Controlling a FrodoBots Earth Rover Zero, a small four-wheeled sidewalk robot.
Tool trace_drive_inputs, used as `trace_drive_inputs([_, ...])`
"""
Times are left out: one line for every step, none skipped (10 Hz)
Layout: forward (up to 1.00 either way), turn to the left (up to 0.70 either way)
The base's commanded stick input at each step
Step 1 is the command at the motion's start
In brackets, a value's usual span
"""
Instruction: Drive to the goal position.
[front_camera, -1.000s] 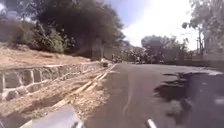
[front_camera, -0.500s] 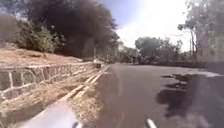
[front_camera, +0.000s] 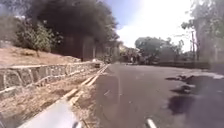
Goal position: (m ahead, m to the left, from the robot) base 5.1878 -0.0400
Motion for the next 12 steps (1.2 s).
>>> trace_drive_inputs([0.70, 0.00])
trace_drive_inputs([0.70, 0.00])
trace_drive_inputs([0.70, -0.35])
trace_drive_inputs([0.70, -0.35])
trace_drive_inputs([0.70, -0.35])
trace_drive_inputs([0.70, -0.35])
trace_drive_inputs([0.70, -0.35])
trace_drive_inputs([0.70, -0.35])
trace_drive_inputs([0.70, -0.10])
trace_drive_inputs([0.70, 0.00])
trace_drive_inputs([0.70, 0.00])
trace_drive_inputs([0.70, 0.00])
